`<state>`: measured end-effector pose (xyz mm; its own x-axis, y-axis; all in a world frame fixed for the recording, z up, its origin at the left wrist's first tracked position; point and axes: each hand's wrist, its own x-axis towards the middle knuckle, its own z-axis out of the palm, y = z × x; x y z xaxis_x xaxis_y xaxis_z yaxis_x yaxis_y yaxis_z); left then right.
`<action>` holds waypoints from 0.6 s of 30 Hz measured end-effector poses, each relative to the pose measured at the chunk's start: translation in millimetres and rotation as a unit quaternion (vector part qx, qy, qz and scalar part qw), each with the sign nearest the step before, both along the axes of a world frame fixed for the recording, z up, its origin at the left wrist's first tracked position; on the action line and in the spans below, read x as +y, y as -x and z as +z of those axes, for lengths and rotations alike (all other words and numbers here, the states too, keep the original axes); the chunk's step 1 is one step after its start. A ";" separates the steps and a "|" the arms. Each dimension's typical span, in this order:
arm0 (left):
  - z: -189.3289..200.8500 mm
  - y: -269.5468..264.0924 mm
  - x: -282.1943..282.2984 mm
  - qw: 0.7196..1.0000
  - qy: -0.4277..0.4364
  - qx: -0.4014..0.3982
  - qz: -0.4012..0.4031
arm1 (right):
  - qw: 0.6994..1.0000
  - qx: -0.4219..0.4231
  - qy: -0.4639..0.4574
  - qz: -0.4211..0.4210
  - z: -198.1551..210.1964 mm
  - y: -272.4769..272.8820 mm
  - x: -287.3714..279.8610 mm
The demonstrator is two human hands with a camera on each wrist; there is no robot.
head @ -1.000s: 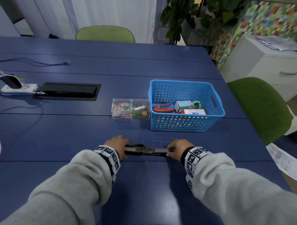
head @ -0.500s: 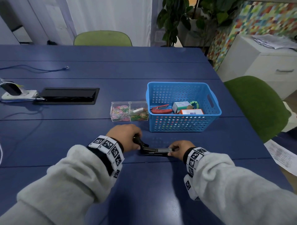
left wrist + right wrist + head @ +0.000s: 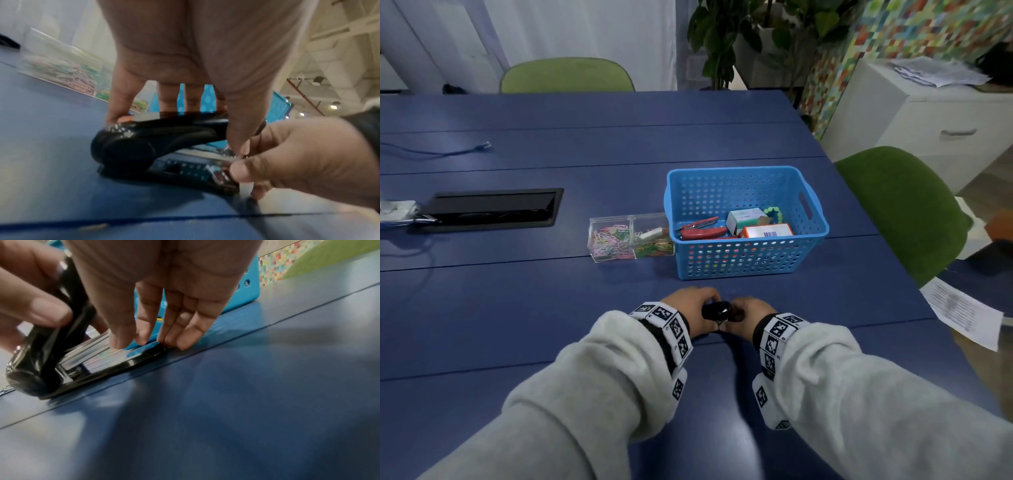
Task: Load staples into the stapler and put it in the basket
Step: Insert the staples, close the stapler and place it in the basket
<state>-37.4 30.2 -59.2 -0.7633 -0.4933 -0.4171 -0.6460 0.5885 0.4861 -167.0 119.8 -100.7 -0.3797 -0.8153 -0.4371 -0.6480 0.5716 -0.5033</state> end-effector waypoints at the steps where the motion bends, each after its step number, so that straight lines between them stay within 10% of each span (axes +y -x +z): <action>1: -2.8 1.4 0.1 1.000 0.000 -0.011 -0.005 | 1.000 -0.006 0.006 -0.004 0.0 -0.3 0.5; 18: -24.6 -3.9 -2.5 0.987 0.095 -0.121 -0.036 | 0.994 -0.090 0.018 -0.057 0.0 6.5 11.4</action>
<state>-33.4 27.7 -83.9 -0.6893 -0.5275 -0.4966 -0.6822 0.7034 0.1997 -173.5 131.2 -100.7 -0.3892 -0.7877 -0.4776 -0.4781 0.6159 -0.6262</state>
